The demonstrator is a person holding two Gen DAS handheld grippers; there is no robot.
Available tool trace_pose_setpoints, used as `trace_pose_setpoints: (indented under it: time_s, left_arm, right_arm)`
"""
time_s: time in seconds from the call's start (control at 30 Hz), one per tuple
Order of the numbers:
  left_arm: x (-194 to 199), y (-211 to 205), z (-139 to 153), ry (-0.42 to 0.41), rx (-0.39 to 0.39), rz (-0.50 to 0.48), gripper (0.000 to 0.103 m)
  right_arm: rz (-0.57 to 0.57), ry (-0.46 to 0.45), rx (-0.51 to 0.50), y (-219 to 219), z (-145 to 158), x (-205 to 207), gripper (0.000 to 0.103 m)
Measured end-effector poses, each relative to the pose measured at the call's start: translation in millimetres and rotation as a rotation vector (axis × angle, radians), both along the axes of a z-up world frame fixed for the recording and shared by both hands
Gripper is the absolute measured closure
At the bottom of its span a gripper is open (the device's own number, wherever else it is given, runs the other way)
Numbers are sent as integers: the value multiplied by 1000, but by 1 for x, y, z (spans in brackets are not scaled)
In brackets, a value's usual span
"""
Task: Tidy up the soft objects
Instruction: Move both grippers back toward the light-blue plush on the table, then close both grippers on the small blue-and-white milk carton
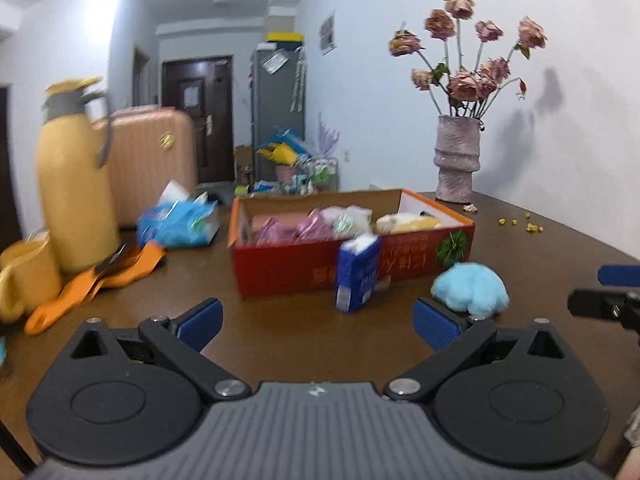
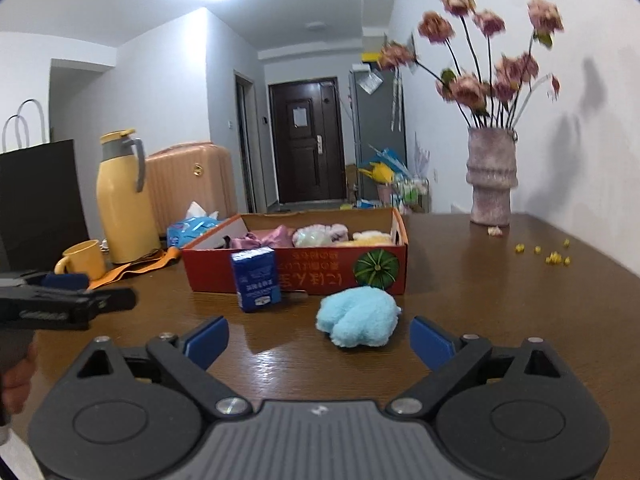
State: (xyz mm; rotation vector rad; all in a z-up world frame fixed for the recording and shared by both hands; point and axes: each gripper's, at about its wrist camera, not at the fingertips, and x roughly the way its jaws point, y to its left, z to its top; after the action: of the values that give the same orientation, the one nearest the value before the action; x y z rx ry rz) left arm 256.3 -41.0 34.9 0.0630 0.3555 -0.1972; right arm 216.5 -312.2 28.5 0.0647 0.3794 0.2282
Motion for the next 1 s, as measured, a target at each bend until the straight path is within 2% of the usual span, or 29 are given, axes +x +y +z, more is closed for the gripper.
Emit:
trace_pose_setpoints:
  time_s: [0.03, 0.17, 0.2, 0.27, 0.33, 0.37, 0.43, 0.53, 0.57, 0.6, 0.67, 0.73, 0.8, 0.9, 0.97, 1.0]
  left_arm:
    - [12, -6, -1, -8, 9, -21, 0]
    - [72, -35, -11, 11, 67, -109, 11]
    - [86, -41, -15, 19, 86, -116, 20]
    - [110, -50, -22, 36, 114, -108, 31]
    - [126, -51, -26, 54, 100, -103, 55]
    - [131, -50, -28, 67, 87, -117, 74]
    - [125, -49, -25, 85, 73, -116, 75]
    - [90, -52, -22, 103, 48, -153, 73]
    - [77, -55, -25, 118, 43, -160, 61]
    - [63, -60, -28, 141, 36, -177, 41]
    - [40, -62, -31, 195, -31, -250, 30]
    - [25, -57, -31, 239, -116, -299, 30]
    - [25, -44, -27, 251, -182, -293, 30]
    - [45, -30, -23, 240, -191, -211, 30]
    - [69, -21, -26, 268, -221, -221, 32]
    - [81, -18, -30, 299, -248, -227, 40]
  right_arm:
    - [-5, 6, 5, -1, -1, 5, 9]
    - [-19, 20, 13, -3, -5, 24, 9]
    - [-18, 21, 14, -3, -6, 26, 9]
    - [-20, 30, 19, -3, -8, 32, 9]
    - [-20, 39, 22, -3, -11, 36, 9]
    - [-21, 45, 23, -3, -13, 39, 9]
    - [-21, 49, 21, -3, -14, 42, 9]
    - [-24, 37, 33, -6, -14, 44, 9]
    - [-25, 35, 43, -7, -13, 45, 9]
    - [-23, 34, 56, -8, -13, 46, 9]
    - [-22, 38, 74, -9, -14, 48, 9]
    - [-22, 44, 89, -10, -14, 48, 9]
    - [-10, 59, 110, -9, -15, 47, 11]
    - [21, 119, 209, -9, -20, 52, 20]
    - [35, 158, 252, -7, -26, 58, 27]
    - [27, 166, 255, -6, -29, 60, 28]
